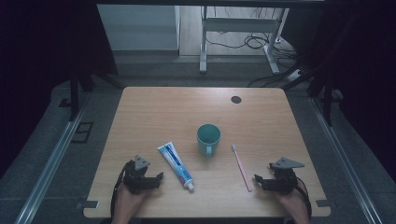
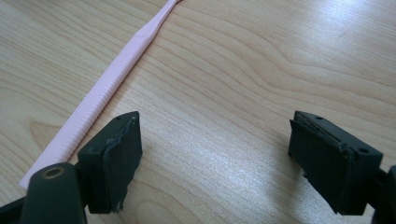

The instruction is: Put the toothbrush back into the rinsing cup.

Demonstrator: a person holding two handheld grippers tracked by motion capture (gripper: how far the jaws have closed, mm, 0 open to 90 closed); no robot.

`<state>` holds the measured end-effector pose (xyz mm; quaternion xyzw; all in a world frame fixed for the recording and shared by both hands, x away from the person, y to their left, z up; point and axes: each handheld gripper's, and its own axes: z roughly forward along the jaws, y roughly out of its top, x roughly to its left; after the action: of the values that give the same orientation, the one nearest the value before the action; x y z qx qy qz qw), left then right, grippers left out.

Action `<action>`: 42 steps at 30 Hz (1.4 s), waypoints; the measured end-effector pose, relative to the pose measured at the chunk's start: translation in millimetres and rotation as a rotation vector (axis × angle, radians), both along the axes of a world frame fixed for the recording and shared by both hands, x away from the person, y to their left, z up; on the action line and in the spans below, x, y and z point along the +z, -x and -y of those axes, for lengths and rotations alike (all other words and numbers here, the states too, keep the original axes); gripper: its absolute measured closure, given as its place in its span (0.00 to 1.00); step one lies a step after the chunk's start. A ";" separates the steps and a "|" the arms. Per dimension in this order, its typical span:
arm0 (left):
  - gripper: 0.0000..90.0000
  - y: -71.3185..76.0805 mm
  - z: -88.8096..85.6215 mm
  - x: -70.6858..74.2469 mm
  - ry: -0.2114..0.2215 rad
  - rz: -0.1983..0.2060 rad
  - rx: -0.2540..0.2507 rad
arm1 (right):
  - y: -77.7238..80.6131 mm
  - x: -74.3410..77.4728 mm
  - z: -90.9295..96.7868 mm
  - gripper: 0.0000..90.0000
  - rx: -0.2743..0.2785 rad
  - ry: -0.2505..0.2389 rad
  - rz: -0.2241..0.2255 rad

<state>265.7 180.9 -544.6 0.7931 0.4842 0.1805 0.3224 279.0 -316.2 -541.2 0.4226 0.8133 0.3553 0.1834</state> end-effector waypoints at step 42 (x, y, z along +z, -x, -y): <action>0.13 -1.3 0.6 0.0 0.000 -0.003 0.001 | 2.3 16.9 2.6 0.64 0.017 -0.031 -0.054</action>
<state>267.0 180.2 -544.6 0.7931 0.4851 0.1792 0.3217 276.7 -318.8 -524.3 0.4279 0.8160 0.3577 0.1518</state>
